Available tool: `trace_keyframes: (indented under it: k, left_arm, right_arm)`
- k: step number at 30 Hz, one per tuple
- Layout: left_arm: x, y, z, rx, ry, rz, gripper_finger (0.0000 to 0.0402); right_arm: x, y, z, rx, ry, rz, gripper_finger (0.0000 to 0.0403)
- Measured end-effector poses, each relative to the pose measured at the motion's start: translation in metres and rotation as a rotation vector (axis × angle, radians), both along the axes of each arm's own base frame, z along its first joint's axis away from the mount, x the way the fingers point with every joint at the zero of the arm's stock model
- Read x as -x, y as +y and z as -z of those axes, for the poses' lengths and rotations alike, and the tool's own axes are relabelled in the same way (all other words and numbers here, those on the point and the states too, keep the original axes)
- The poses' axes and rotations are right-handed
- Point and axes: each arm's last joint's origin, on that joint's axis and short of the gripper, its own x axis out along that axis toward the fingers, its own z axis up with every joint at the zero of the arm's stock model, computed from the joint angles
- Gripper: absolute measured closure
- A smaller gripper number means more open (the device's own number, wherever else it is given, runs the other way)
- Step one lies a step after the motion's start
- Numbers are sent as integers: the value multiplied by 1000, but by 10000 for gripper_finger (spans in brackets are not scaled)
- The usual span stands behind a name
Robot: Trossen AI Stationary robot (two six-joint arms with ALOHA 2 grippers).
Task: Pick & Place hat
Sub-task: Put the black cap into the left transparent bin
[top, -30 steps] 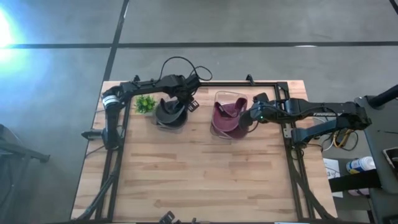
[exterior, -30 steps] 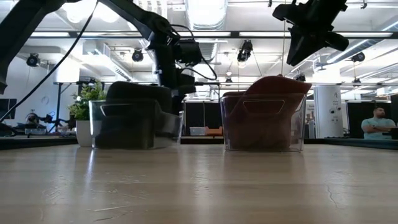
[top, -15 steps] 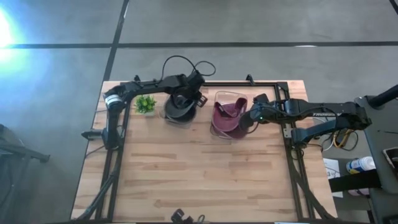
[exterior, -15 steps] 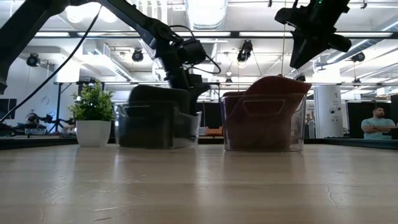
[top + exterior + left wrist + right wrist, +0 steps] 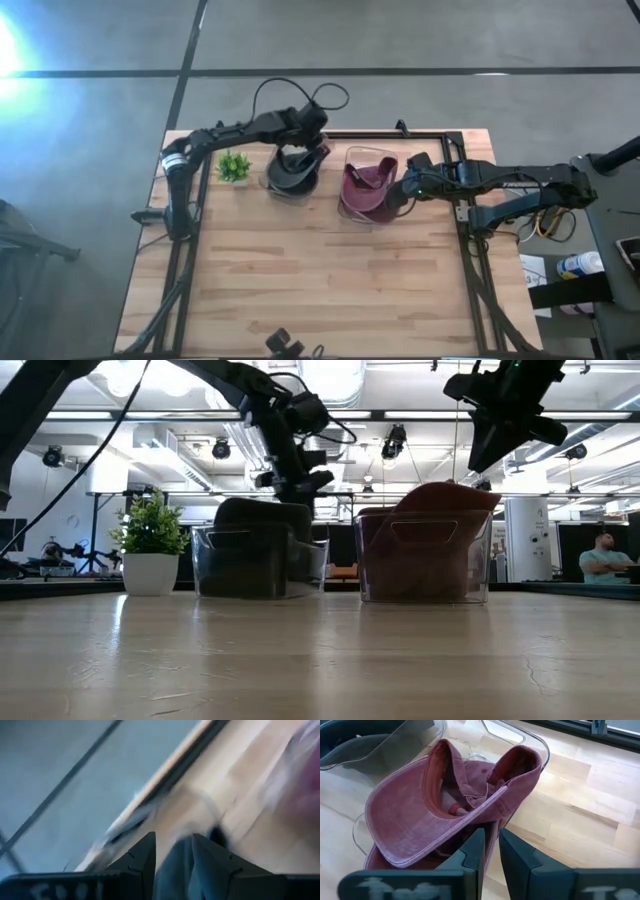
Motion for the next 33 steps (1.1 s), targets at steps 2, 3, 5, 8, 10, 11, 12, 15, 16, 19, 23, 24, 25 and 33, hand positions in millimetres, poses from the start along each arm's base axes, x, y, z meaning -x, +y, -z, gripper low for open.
trace_keyframes:
  k: [2,3,5,8,10,11,12,15,16,19,23,24,25,33]
  left_arm:
    - [7,-1,2,26,82,5,280]
    - [10,-2,4,40,127,11,280]
    - [17,-4,6,39,224,14,280]
    - [25,-3,8,-51,364,-55,280]
    - [29,-1,8,-73,400,-85,280]
    - [30,-1,9,-53,407,-72,280]
    - [32,-1,11,-17,415,-52,280]
    - [36,-7,17,75,454,0,280]
    - [38,-10,18,95,487,14,280]
    - [44,-16,26,146,554,44,280]
    - [42,-23,37,238,514,84,280]
    - [39,-26,40,251,491,90,280]
    - [37,-29,44,265,465,93,280]
    - [8,-59,68,285,189,42,280]
  right_arm:
    - [0,0,0,1,1,-1,349]
    - [0,0,0,0,3,-2,349]
    - [0,0,0,2,7,-6,349]
    - [2,0,1,3,30,-9,349]
    - [3,0,1,3,38,-9,349]
    - [4,0,2,2,46,-8,349]
    - [4,0,2,2,53,-8,349]
    - [4,0,2,2,55,-8,349]
    - [4,0,2,2,56,-8,349]
    - [5,0,2,3,58,-8,349]
    - [5,0,4,4,63,-11,349]
    - [5,0,4,5,64,-11,349]
    - [5,0,4,5,65,-10,349]
    - [5,0,5,5,66,-7,349]
